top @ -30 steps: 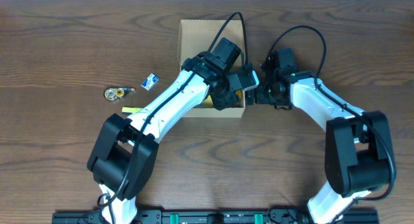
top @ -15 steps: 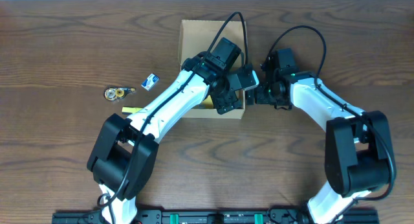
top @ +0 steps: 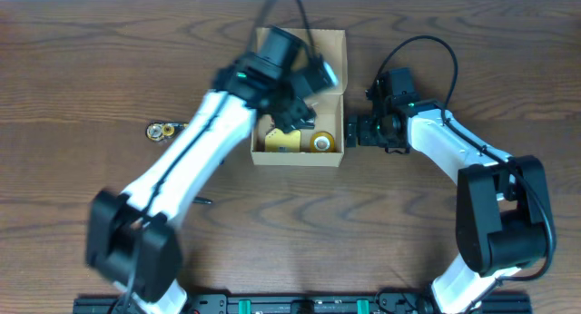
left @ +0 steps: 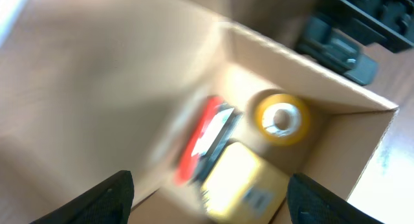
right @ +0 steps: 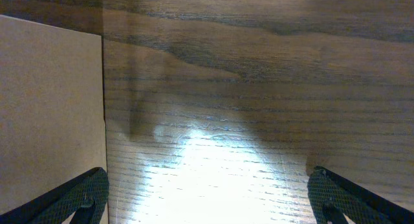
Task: Pack container
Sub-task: 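Move the left gripper to the blue-white staples box and grasp it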
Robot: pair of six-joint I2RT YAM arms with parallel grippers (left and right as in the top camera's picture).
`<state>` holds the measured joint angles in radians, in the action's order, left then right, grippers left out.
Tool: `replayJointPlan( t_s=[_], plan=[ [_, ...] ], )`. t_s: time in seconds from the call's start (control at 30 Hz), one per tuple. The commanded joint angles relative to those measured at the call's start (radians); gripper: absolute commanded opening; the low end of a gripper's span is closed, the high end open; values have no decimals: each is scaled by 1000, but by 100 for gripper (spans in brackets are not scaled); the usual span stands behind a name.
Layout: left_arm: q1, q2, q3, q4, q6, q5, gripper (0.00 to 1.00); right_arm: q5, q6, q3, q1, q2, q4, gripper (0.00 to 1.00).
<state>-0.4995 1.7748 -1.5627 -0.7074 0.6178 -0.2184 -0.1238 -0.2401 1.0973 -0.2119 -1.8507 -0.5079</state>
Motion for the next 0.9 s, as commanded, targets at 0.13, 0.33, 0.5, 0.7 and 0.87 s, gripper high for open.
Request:
replayJointPlan(
  t_s=[0.13, 0.33, 0.5, 0.7, 0.87],
  plan=[
    [145, -92, -28, -125, -168, 107, 75, -4, 13, -2, 7, -1, -1, 99],
    [278, -78, -28, -203, -288, 106, 75, -4, 13, -2, 7, -1, -1, 99],
    [351, -40, -27, -208, -358, 107, 75, -4, 13, -2, 7, -1, -1, 99],
    [407, 50, -27, -196, -548, 106, 75, -4, 13, -2, 7, -1, -1, 99],
    [407, 131, -27, -148, -546, 106, 76, -4, 13, -2, 7, -1, -1, 99]
  ],
)
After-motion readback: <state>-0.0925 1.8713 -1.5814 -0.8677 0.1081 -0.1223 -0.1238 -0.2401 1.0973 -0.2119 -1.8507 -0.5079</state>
